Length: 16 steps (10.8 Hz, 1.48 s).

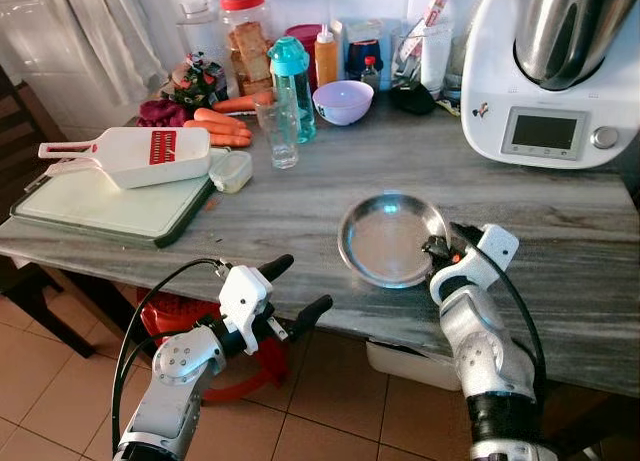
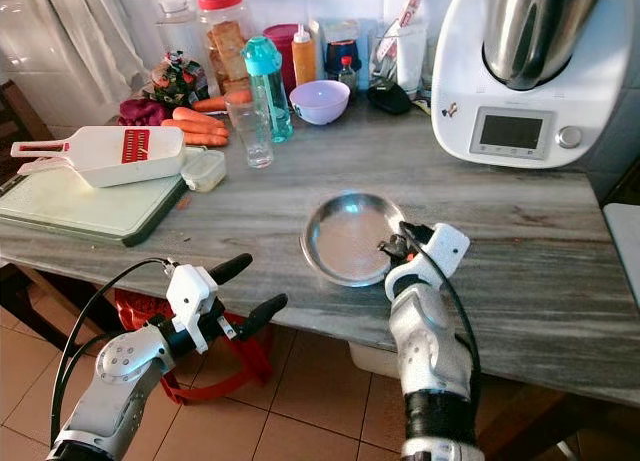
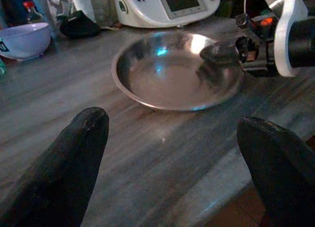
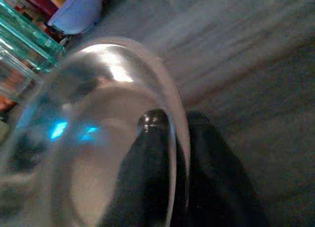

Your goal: Setting the table

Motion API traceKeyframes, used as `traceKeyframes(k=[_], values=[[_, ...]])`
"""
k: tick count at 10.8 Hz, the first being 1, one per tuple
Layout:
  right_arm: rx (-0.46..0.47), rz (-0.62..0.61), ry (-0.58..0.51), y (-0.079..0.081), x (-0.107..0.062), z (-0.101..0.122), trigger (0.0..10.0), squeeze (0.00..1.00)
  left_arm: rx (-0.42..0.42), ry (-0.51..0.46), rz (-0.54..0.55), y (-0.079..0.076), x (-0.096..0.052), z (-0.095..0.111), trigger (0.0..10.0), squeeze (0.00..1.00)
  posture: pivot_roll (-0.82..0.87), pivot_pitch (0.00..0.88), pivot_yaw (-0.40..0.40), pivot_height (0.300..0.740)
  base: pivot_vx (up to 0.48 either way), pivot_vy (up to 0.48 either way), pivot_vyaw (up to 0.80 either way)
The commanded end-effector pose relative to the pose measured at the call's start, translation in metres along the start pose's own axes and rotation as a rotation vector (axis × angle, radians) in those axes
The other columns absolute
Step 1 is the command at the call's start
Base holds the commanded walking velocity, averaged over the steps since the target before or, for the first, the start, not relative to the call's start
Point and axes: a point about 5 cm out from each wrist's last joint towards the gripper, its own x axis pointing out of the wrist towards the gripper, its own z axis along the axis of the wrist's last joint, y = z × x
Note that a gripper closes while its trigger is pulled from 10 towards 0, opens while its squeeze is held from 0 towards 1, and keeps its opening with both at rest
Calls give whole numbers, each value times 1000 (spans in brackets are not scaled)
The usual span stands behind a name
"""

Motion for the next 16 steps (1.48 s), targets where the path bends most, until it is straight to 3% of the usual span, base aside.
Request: traceKeyframes(k=[1,6,12,16], values=[[35,-12,26,3,3,-2,10000,969,30,17,-19,2,-1,0,10000,0,37,0,97,740,0,0,0],[45,-4,62,3,8,-2,10000,1000,35,18,-28,0,3,-1,10000,0,33,0,97,740,0,0,0],[37,82,130,20,13,-13,10000,1000,35,17,-28,-3,5,-2,10000,0,36,0,90,740,0,0,0],[-60,164,-70,32,1,16,10000,1000,29,13,-29,-3,7,-4,10000,0,24,0,90,740,0,0,0]])
